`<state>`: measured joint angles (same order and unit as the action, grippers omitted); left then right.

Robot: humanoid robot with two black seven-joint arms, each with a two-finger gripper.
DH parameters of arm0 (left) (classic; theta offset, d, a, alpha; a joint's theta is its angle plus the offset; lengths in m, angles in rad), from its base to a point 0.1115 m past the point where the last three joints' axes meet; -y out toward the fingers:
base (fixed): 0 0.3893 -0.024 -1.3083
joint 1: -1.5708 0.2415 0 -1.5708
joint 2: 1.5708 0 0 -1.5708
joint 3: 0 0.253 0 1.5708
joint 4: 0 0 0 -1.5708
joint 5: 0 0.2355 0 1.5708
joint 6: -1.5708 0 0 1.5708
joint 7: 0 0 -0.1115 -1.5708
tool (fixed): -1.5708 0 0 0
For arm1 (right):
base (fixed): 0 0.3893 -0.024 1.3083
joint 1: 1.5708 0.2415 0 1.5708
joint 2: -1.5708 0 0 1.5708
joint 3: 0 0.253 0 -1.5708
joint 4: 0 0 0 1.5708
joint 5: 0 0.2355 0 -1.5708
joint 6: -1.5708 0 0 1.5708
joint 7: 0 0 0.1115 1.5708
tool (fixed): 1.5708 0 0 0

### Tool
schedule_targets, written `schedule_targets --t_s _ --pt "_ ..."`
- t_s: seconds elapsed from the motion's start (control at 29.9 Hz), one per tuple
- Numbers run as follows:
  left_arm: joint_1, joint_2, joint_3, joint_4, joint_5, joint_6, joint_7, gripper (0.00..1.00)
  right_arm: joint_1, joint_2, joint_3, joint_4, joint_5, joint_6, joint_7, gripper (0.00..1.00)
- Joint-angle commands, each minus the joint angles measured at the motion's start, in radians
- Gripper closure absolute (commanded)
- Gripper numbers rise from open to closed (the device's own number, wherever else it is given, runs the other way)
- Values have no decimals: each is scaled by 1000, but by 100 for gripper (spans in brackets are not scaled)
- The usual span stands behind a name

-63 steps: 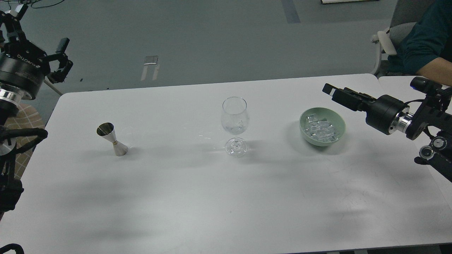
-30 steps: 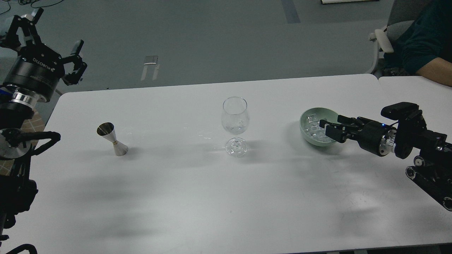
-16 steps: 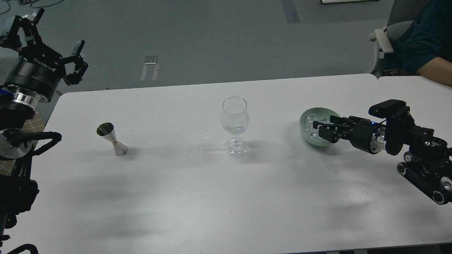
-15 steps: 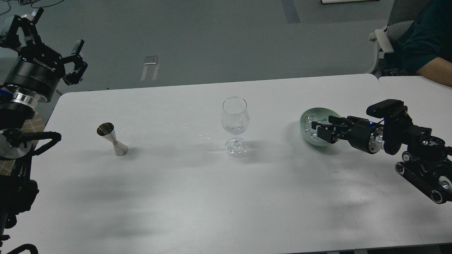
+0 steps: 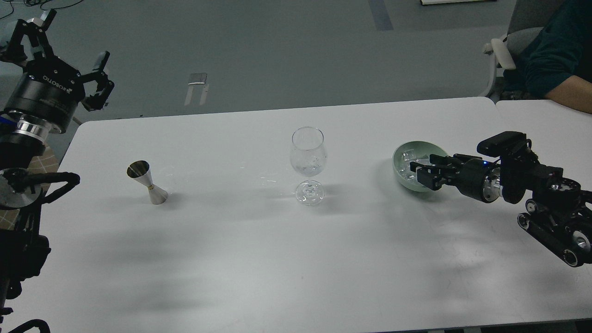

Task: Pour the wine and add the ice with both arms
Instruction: 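Reach the right gripper into the green bowl and pinch an ice cube, then lift the ice cube with the right gripper and move it over the wine glass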

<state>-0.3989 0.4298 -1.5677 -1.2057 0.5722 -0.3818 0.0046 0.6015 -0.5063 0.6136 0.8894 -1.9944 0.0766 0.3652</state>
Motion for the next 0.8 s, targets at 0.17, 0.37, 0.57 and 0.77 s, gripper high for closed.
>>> schedule_targets --t_s 0.17,0.37,0.57,0.77 --pt "0 1 -2 0 0 0 0 2 1 2 2 -18 -1 0 0 69" --pt "2 1 -3 0 0 0 -2 2 0 2 0 -18 -1 0 0 73" --pt "2 1 -5 0 0 0 -2 2 4 2 2 -14 -1 2 0 90" --pt "2 0 -3 -2 0 0 -2 2 15 -23 12 37 2 -12 0 92"
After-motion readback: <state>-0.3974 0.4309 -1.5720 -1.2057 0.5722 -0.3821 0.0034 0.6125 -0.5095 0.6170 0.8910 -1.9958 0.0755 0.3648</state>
